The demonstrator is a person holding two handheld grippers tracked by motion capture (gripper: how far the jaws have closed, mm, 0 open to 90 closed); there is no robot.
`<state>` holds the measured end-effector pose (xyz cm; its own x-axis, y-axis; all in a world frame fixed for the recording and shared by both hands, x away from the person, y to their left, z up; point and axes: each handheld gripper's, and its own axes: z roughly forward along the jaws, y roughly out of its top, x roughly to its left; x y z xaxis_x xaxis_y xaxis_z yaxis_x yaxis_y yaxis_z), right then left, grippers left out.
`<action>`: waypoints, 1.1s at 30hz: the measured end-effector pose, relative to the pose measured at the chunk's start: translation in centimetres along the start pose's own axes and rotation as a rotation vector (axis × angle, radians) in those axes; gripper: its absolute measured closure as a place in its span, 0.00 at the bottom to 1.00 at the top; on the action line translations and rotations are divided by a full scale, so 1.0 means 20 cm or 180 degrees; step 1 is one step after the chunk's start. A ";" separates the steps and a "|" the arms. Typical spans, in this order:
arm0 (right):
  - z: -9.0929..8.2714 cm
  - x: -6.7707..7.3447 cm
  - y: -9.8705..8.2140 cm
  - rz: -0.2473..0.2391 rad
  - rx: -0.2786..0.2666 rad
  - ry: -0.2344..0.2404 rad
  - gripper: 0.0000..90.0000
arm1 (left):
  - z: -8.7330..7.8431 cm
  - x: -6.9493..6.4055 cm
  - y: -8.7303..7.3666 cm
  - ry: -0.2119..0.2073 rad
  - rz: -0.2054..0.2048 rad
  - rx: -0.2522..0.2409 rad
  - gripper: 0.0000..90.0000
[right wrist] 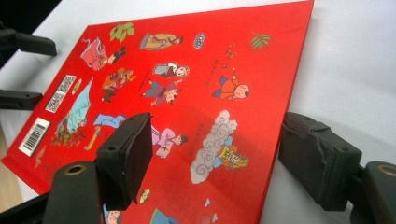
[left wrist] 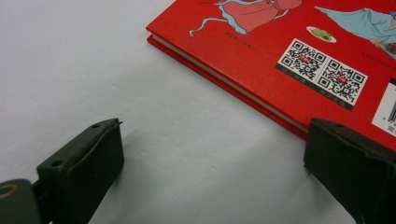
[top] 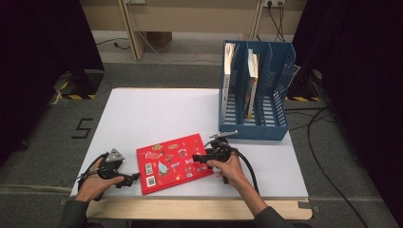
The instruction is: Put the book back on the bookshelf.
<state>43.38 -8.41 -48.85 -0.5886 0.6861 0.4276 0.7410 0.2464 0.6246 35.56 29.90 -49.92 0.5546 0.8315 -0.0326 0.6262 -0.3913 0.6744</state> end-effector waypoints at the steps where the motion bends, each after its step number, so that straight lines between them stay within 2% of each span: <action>1: 0.00 -0.01 0.00 0.0082 -0.0034 0.0022 0.30 | 0.00 0.00 0.00 0.0013 0.0001 0.0003 0.04; 5: -0.01 -0.01 -0.02 0.0237 -0.0118 0.0085 0.30 | 0.00 0.00 0.00 0.0025 -0.0011 0.0003 0.04; 6: -0.02 -0.02 -0.03 0.0348 -0.0142 0.0117 0.30 | 0.00 0.00 0.00 0.0023 -0.0012 0.0006 0.04; 7: -0.02 -0.02 -0.03 0.0396 -0.0159 0.0126 0.30 | 0.00 0.00 0.00 0.0026 -0.0016 0.0001 0.04; 11: -0.04 -0.02 -0.06 0.0503 -0.0198 0.0197 0.27 | 0.00 -0.01 0.00 0.0033 -0.0026 -0.0006 0.04; 12: -0.04 -0.02 -0.06 0.0581 -0.0227 0.0229 0.27 | 0.00 -0.01 0.00 0.0033 -0.0027 -0.0007 0.04; 15: -0.04 -0.02 -0.07 0.0600 -0.0262 0.0246 0.27 | 0.00 -0.01 0.00 0.0034 -0.0033 -0.0017 0.04; 20: -0.06 -0.03 -0.09 0.0716 -0.0289 0.0304 0.26 | 0.00 -0.01 -0.01 0.0037 -0.0038 -0.0038 0.04; 22: -0.06 -0.02 -0.09 0.0722 -0.0290 0.0282 0.26 | 0.00 -0.01 -0.01 0.0041 -0.0037 -0.0053 0.04; 25: -0.07 -0.02 -0.11 0.0886 -0.0334 0.0339 0.26 | 0.00 -0.01 -0.01 0.0045 -0.0043 -0.0060 0.04; 30: -0.09 -0.03 -0.12 0.1009 -0.0406 0.0402 0.27 | 0.00 -0.01 -0.01 0.0049 -0.0041 -0.0059 0.03; 33: -0.10 -0.02 -0.11 0.0894 -0.0468 0.0404 0.26 | 0.00 -0.01 -0.01 0.0049 -0.0047 -0.0066 0.03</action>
<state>41.37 -10.56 -48.98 -0.4104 0.6202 0.6685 0.8308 -0.0478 0.5545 35.37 29.81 -50.13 0.5367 0.8432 -0.0315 0.6228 -0.3708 0.6890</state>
